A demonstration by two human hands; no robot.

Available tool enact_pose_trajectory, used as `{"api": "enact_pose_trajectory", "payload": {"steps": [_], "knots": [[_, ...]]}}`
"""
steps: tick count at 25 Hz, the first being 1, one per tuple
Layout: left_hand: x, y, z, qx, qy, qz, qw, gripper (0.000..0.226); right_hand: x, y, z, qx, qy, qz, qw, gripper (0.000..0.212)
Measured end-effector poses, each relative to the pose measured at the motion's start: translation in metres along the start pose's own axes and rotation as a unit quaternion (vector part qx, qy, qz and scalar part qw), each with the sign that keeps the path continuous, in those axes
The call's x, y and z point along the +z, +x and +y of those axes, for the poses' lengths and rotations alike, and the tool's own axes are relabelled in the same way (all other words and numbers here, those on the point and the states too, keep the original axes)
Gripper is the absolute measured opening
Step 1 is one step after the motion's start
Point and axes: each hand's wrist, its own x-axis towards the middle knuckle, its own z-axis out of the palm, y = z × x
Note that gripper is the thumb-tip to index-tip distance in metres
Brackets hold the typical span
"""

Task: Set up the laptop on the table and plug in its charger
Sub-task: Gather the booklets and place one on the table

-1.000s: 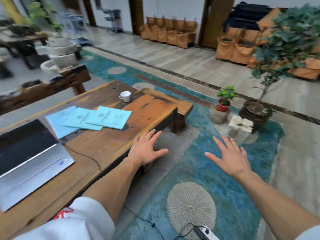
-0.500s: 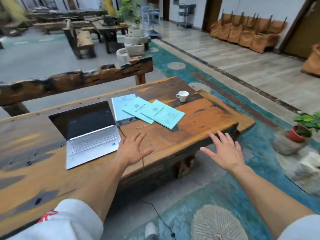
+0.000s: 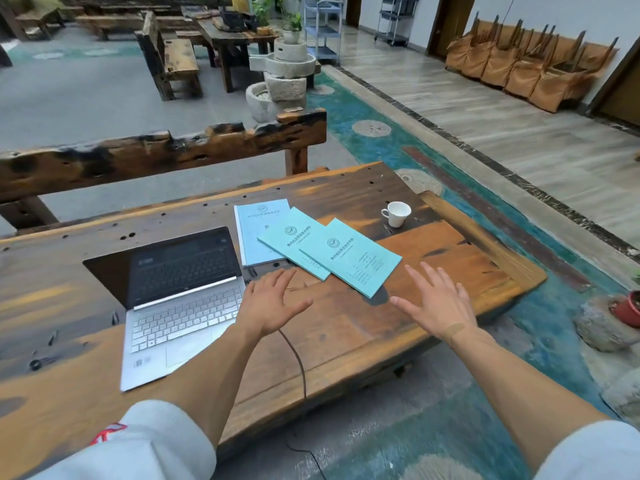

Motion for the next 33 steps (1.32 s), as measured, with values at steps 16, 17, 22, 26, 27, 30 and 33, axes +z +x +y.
{"api": "enact_pose_trajectory", "payload": {"steps": [16,17,22,26,27,30,33], "knots": [[0.03,0.139,-0.005,-0.124,-0.034,0.001,0.992,0.089,0.018,0.22,-0.002,-0.109,-0.003,-0.028,0.994,0.082],[0.032,0.147,-0.001,-0.141,-0.037,0.0,0.989,0.09,0.021,0.238,0.003,-0.12,-0.004,-0.034,0.992,0.081],[0.046,0.185,0.033,-0.237,-0.068,-0.008,0.969,0.092,0.03,0.322,0.032,-0.179,-0.004,-0.097,0.979,0.08],[0.058,0.207,0.056,-0.291,-0.098,-0.016,0.952,0.089,0.044,0.364,0.048,-0.215,-0.016,-0.138,0.967,0.083],[0.061,0.212,0.061,-0.302,-0.101,-0.022,0.948,0.089,0.048,0.37,0.051,-0.218,-0.016,-0.145,0.965,0.083],[0.073,0.224,0.073,-0.337,-0.124,-0.041,0.932,0.093,0.062,0.384,0.056,-0.225,-0.019,-0.17,0.959,0.084],[0.092,0.231,0.079,-0.376,-0.166,-0.071,0.909,0.094,0.077,0.396,0.053,-0.23,-0.025,-0.197,0.953,0.084]]}}
